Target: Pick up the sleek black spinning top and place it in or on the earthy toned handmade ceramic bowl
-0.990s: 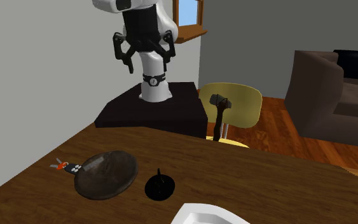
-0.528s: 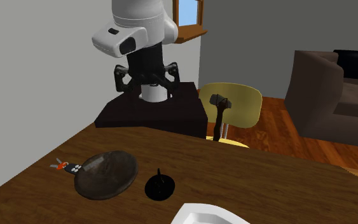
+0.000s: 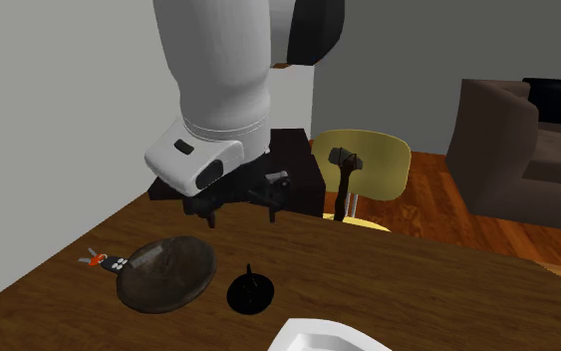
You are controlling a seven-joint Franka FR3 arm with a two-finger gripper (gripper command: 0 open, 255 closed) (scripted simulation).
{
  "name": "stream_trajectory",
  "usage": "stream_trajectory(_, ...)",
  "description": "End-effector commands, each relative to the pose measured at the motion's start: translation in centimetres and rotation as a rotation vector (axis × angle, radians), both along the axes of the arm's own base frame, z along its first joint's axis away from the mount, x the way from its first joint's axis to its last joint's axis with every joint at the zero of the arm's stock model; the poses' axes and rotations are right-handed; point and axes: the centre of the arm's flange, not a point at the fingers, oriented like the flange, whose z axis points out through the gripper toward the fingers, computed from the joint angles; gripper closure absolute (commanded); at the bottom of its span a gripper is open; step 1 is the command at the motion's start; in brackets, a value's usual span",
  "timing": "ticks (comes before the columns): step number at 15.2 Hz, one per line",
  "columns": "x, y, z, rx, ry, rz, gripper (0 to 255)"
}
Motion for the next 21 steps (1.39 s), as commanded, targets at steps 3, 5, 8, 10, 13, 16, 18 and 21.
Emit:
stream_trajectory(3,4.0,0.7,-3.8,-0.007,0.015,0.013,0)
stream_trajectory(5,5.9,1.0,-5.8,-0.01,0.022,0.02,0)
stream_trajectory(8,8.7,1.6,-8.7,-0.015,0.033,0.029,0)
stream_trajectory(10,8.6,1.6,-9.3,-0.015,0.033,0.03,0)
stream_trajectory(13,8.0,1.5,-10.8,-0.015,0.033,0.03,0)
stream_trajectory(16,7.4,1.4,-12.6,-0.015,0.033,0.03,0)
stream_trajectory(18,7.4,1.4,-12.6,-0.015,0.033,0.03,0)
stream_trajectory(21,7.4,1.4,-12.6,-0.015,0.033,0.03,0)
